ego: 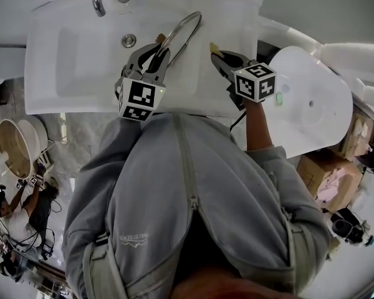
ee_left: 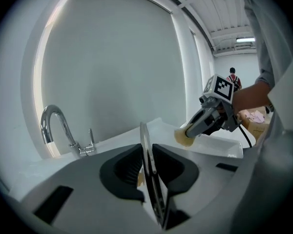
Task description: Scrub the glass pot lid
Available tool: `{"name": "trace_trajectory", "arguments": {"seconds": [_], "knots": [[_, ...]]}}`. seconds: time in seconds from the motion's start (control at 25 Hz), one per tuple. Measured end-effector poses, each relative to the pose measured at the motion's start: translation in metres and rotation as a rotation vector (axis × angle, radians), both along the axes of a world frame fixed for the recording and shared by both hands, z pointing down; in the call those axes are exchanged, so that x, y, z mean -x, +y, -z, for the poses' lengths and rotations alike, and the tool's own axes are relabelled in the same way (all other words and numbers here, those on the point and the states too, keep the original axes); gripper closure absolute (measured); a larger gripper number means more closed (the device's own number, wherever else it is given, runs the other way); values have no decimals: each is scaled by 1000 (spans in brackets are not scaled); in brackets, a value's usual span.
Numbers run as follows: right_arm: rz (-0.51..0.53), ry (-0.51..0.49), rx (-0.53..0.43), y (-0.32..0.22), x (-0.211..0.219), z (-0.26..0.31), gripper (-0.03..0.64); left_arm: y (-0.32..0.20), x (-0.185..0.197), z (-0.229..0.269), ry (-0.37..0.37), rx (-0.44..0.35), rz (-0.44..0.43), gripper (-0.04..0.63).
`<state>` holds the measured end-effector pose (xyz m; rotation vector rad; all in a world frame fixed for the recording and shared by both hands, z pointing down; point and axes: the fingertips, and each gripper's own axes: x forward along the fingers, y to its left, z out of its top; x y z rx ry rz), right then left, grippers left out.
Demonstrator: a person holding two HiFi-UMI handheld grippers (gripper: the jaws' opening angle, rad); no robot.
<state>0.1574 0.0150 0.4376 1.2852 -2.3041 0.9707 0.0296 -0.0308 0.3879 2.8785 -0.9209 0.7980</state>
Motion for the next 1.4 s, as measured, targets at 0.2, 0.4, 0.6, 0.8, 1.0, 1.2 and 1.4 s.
{"name": "trace_trajectory", "arguments": {"seconds": [0.2,0.4,0.6,0.8,1.0,1.2,1.4], "knots": [[-49,8,-15,11,-21,4,568,10,-14,3,-29,-60,-52,532],[-66,6,-21,11,-28,2,568,15,-16,-1,-25,-72,-74,531],[-32,43,-34,11,-23,5,568,24,-26,-5,-39,-105,-110,529],[8,54,-43,8,-12,9,568,30,-39,-14,-92,-144,-163,526],[29,53,-30,11,-5,4,568,37,-51,-32,-165,-187,-229,523],[32,52,2,18,-4,-8,568,49,-56,-57,-201,-178,-281,508],[34,58,29,24,-6,-18,568,59,-53,-76,-213,-179,-319,495]]}}
